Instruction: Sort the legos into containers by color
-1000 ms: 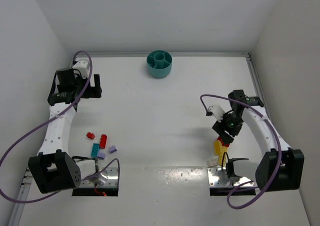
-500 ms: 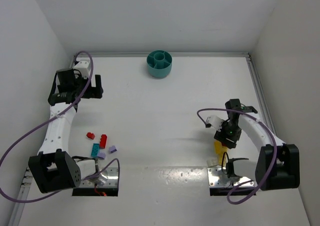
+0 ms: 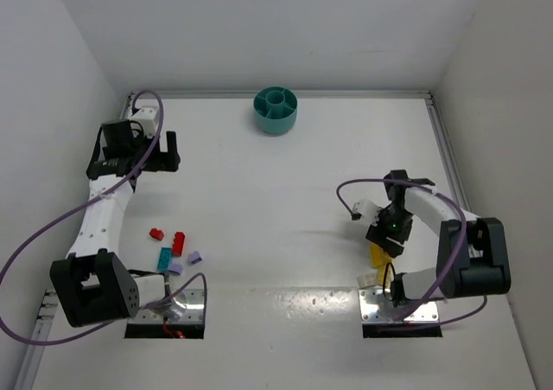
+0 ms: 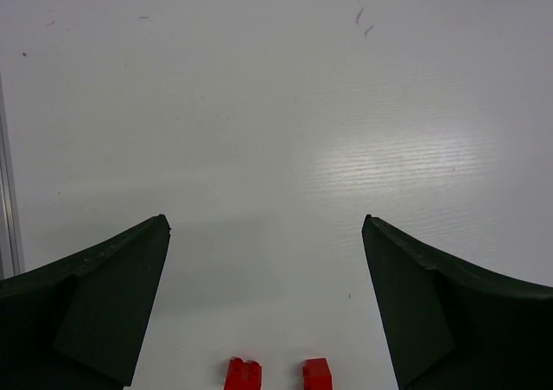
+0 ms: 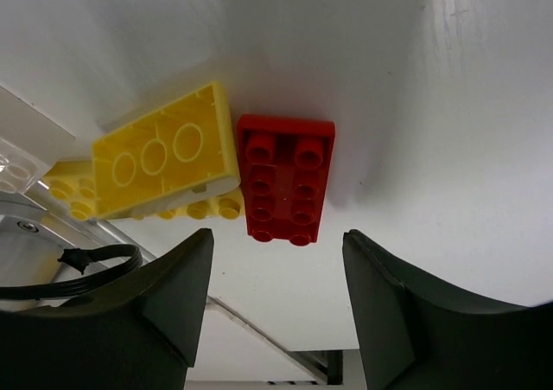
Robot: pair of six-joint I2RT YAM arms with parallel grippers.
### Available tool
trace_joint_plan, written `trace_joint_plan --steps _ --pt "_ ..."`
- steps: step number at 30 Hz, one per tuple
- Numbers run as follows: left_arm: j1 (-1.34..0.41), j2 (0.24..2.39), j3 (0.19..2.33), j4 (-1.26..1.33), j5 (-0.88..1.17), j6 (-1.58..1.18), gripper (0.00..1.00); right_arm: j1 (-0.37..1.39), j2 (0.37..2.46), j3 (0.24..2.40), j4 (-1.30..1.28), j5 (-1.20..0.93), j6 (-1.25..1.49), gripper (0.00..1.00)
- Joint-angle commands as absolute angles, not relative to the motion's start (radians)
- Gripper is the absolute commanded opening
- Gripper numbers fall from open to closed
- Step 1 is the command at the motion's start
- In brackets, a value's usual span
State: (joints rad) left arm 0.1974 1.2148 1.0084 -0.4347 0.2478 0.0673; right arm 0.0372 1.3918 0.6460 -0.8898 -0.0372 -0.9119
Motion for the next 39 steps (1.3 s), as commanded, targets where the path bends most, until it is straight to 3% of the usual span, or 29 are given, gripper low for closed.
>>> trace_joint_plan --steps 1,9,14,27,39 --pt "0.204 1.221 1.002 -0.393 0.262 0.074 1.0 0.048 1.414 0.696 -0.874 -0.075 -0.904 0.62" --pt "0.204 1.252 1.002 -0.383 0.262 0.064 1.0 0.048 1.473 0.706 -0.77 -0.066 -0.862 0.57" --pt "0.204 1.252 1.002 -0.374 0.262 0.064 1.0 0.048 1.519 0.727 -0.694 -0.057 -0.827 0.47" --pt "0.204 1.279 1.011 -0.365 0.253 0.064 1.0 0.081 1.761 1.1 -0.696 -0.175 -0.686 0.27" --pt "0.204 1.31 1.02 -0.365 0.264 0.055 1.0 0.207 1.83 1.302 -0.716 -0.36 -0.543 0.18"
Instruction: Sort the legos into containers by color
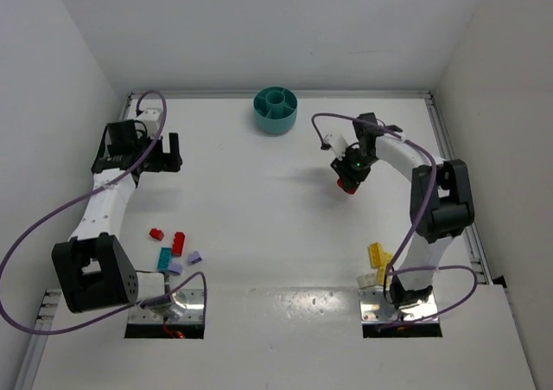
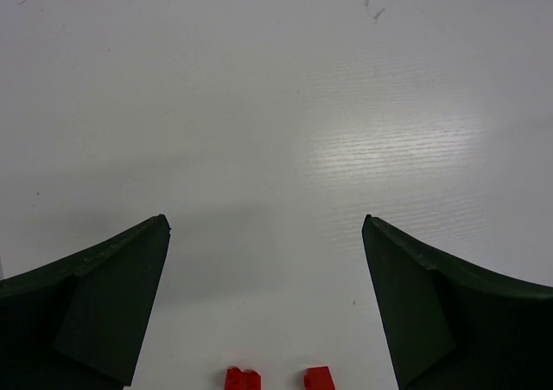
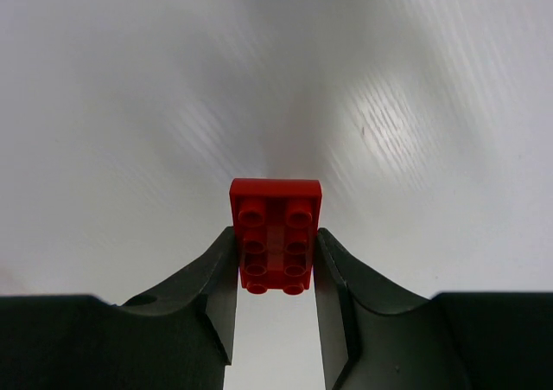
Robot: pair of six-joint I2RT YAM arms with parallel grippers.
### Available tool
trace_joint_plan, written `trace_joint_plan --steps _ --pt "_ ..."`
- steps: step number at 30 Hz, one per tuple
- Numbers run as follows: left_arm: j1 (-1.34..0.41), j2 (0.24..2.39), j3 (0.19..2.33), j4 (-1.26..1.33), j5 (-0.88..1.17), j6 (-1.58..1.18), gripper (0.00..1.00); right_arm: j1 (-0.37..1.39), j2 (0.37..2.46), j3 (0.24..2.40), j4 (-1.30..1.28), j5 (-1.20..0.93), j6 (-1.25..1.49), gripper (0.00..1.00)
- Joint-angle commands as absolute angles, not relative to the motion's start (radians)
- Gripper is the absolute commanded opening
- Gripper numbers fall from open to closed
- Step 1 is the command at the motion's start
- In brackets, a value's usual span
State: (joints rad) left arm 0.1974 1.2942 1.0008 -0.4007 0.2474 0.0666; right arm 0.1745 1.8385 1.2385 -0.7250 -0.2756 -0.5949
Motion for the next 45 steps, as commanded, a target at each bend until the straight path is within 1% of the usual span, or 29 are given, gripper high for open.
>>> trace_joint_plan --steps 1,2,5,6,8,9,10,14,15,22,28,30,34,39,45 --pt "0.204 1.319 1.02 -0.356 0.264 0.055 1.0 0.218 1.83 1.327 -0.703 -0.36 -0.532 0.16" --pt "0.204 1.319 1.02 -0.356 0.273 0.055 1.0 0.238 1.841 1.342 -0.703 -0.36 -0.532 0.16" --pt "0.204 1.338 1.02 -0.356 0.282 0.055 1.0 0.264 1.864 1.423 -0.66 -0.351 -0.52 0.11" --pt "0.204 1.338 1.029 -0.347 0.282 0.046 1.0 0.278 1.873 1.471 -0.646 -0.339 -0.487 0.06" --pt "0.204 1.338 1.029 -0.338 0.294 0.046 1.0 0.288 1.887 1.512 -0.561 -0.339 -0.406 0.01" --pt "0.204 1.338 1.029 -0.337 0.295 0.046 1.0 0.288 1.896 1.538 -0.522 -0.339 -0.373 0.0" --pt "0.204 1.338 1.029 -0.328 0.295 0.034 1.0 0.288 1.896 1.539 -0.426 -0.339 -0.339 0.0" --pt "0.204 1.338 1.02 -0.31 0.295 0.034 1.0 0.307 1.896 1.528 -0.192 -0.318 -0.166 0.0" --pt "0.204 1.347 1.02 -0.31 0.295 0.034 1.0 0.317 1.896 1.528 -0.101 -0.308 -0.14 0.0" --pt "0.204 1.358 1.02 -0.29 0.304 0.025 1.0 0.367 2.002 1.555 0.199 -0.279 0.076 0.0" --pt "0.204 1.407 1.031 -0.281 0.314 0.015 1.0 0.399 2.04 1.428 0.599 -0.284 0.164 0.0" --pt "0.204 1.417 1.031 -0.281 0.314 0.015 1.0 0.408 2.06 1.388 0.723 -0.247 0.176 0.0" --pt "0.204 1.437 1.04 -0.27 0.314 0.015 1.0 0.426 2.103 1.388 0.793 -0.14 0.176 0.0" --pt "0.204 1.471 1.051 -0.261 0.324 0.015 1.0 0.445 2.178 1.419 0.873 -0.072 0.187 0.0" --pt "0.204 1.494 1.069 -0.261 0.334 0.015 1.0 0.454 2.247 1.497 0.873 -0.017 0.218 0.0"
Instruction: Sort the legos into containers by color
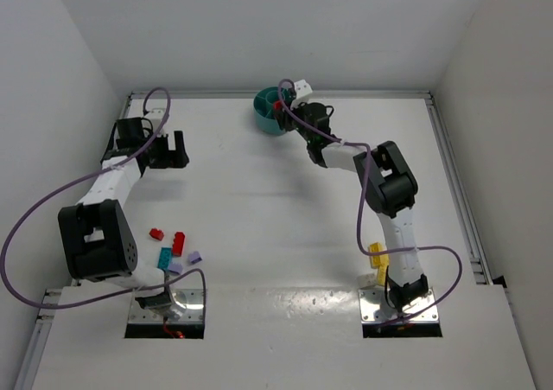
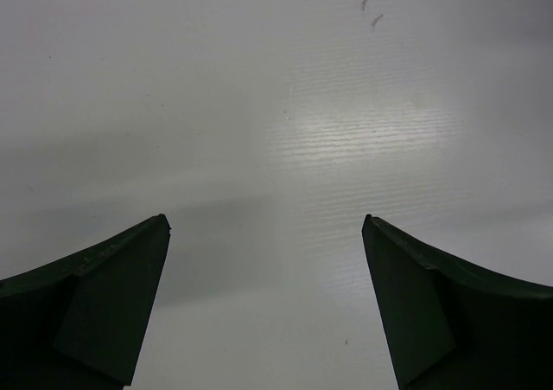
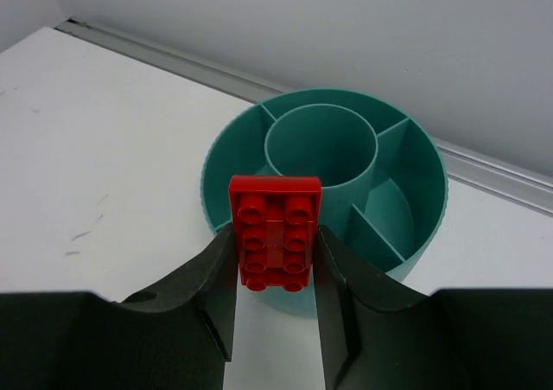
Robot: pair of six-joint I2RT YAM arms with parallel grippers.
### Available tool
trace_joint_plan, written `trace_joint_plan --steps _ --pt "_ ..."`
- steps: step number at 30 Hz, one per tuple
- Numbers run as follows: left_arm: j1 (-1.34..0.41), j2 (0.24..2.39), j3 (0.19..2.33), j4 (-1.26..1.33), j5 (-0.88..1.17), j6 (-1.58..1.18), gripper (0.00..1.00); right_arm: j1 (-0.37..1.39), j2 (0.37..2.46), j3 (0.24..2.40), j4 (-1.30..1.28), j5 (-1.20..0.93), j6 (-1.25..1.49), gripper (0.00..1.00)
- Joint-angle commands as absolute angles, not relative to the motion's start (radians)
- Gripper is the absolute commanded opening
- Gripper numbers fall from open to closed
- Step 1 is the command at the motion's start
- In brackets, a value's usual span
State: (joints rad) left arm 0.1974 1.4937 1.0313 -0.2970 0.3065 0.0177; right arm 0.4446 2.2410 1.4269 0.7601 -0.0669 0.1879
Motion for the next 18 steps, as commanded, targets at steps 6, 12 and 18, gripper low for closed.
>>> trace_joint_plan --steps 6,12,18 --pt "0.213 1.526 1.069 -0.261 0.345 0.015 1.0 0.454 2.279 1.531 0.862 0.031 0.218 0.0" --pt "0.222 1.546 1.069 -0.261 0.354 0.015 1.0 0.454 2.299 1.531 0.853 0.021 0.229 0.0" --pt "0.222 1.546 1.069 -0.252 0.364 0.025 1.0 0.454 2.299 1.52 0.853 0.031 0.229 0.22"
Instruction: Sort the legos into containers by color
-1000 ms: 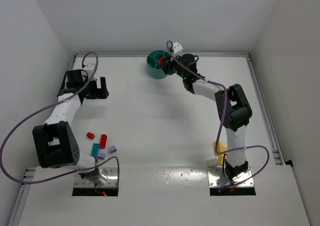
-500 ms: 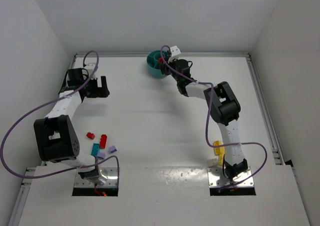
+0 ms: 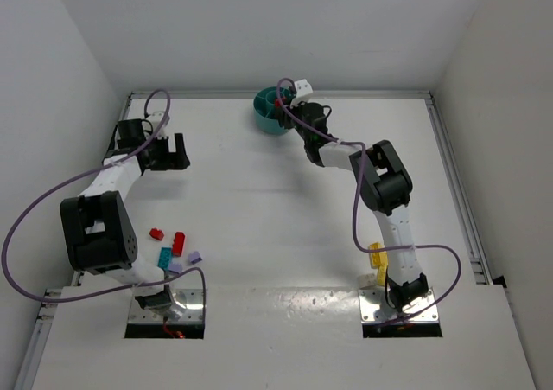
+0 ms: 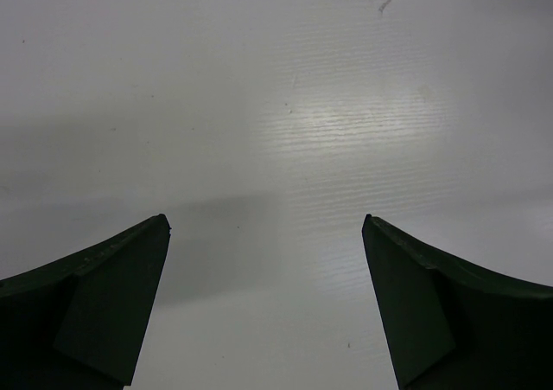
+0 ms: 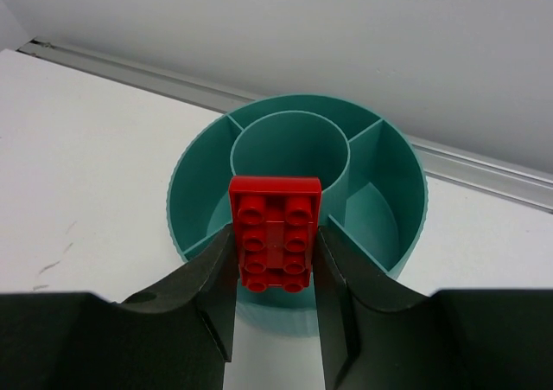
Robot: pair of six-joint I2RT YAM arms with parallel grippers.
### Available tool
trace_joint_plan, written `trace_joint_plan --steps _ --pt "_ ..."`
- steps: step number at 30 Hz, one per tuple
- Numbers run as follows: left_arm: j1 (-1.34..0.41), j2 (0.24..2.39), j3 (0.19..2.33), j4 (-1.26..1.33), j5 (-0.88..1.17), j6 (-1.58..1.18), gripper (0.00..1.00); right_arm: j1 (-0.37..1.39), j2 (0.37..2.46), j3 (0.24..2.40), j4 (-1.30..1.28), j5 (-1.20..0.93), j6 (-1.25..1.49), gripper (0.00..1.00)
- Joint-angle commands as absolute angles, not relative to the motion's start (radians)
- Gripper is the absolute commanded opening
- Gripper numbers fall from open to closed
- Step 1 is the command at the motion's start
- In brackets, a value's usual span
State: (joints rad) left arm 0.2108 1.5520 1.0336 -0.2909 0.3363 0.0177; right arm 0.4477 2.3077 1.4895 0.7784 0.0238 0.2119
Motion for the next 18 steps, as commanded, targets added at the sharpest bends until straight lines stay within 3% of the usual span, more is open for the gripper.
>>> trace_joint_plan --steps 1,5,10,18 --pt "0.222 1.546 1.069 -0.252 0.364 0.025 1.0 0.454 2.299 1.52 0.862 0.031 0.229 0.28" --pt "0.222 1.546 1.069 -0.242 0.373 0.034 1.0 0.454 2.299 1.511 0.862 0.031 0.229 0.51" --pt "0.232 1.537 1.06 -0.242 0.383 0.034 1.0 0.454 2.276 1.502 0.862 0.0 0.229 0.6" --pt "0.232 1.432 1.042 -0.309 0.423 0.126 1.0 0.454 2.073 1.447 0.728 -0.072 0.175 0.6"
